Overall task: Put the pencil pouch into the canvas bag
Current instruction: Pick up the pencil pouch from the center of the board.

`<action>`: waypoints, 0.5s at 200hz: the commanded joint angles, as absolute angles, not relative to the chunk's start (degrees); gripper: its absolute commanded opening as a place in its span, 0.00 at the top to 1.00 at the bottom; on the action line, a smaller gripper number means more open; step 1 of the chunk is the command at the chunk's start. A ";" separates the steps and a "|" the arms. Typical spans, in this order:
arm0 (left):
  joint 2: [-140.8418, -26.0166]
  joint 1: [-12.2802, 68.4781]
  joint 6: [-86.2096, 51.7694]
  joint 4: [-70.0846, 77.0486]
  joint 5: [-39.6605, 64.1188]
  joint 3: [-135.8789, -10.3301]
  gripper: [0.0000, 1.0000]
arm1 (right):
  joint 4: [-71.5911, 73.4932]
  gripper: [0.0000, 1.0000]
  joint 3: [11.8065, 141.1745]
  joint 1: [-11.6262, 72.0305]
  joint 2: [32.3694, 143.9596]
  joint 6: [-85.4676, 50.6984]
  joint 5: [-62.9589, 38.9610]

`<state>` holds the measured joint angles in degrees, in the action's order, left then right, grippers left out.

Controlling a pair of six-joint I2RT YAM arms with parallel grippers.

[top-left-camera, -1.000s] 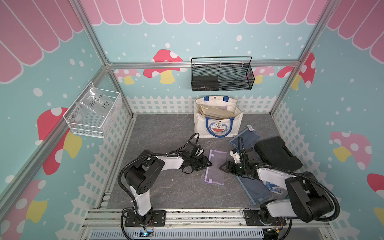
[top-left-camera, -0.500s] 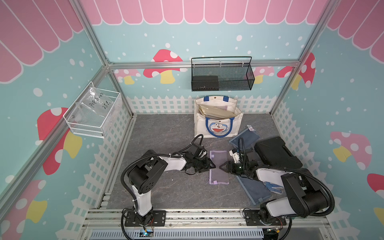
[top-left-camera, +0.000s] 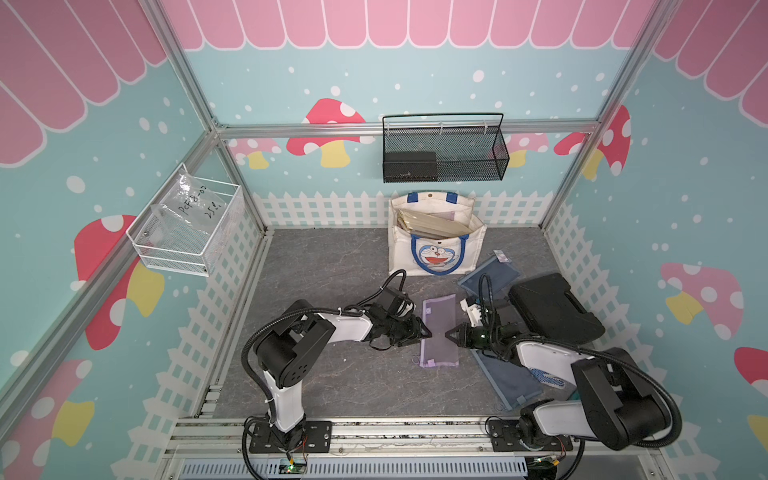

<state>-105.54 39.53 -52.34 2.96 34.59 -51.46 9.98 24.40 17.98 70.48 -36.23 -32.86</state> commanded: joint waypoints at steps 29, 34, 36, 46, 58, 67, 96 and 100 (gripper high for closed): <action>-99.40 32.40 -51.12 -5.21 33.75 -46.57 0.41 | -2.36 1.00 34.29 17.76 53.99 -21.19 -28.87; -98.98 31.75 -50.06 -6.44 33.82 -47.08 0.40 | -3.41 1.00 35.25 17.81 53.19 -20.42 -28.58; -98.86 31.56 -49.67 -7.10 33.70 -47.30 0.40 | -3.64 1.00 35.80 17.77 52.96 -20.16 -28.53; -98.36 30.58 -47.65 -9.88 33.43 -48.58 0.40 | -4.47 1.00 37.73 17.80 51.94 -19.69 -28.22; -98.12 29.77 -45.61 -12.81 33.07 -50.28 0.40 | -3.97 1.00 39.77 17.75 51.35 -20.54 -28.13; -98.13 29.39 -44.64 -14.34 33.01 -51.43 0.40 | -3.82 1.00 41.82 17.75 51.63 -21.29 -26.93; -97.68 29.09 -44.45 -15.52 32.73 -53.23 0.39 | -4.66 1.00 50.92 17.75 54.50 -16.52 -22.47; -97.59 29.08 -44.65 -15.35 32.83 -53.24 0.39 | -5.01 1.00 52.28 17.76 55.18 -14.67 -21.94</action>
<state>-99.22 29.30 -46.59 -12.08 33.63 -51.31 -3.01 45.21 17.98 52.95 -22.00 -26.28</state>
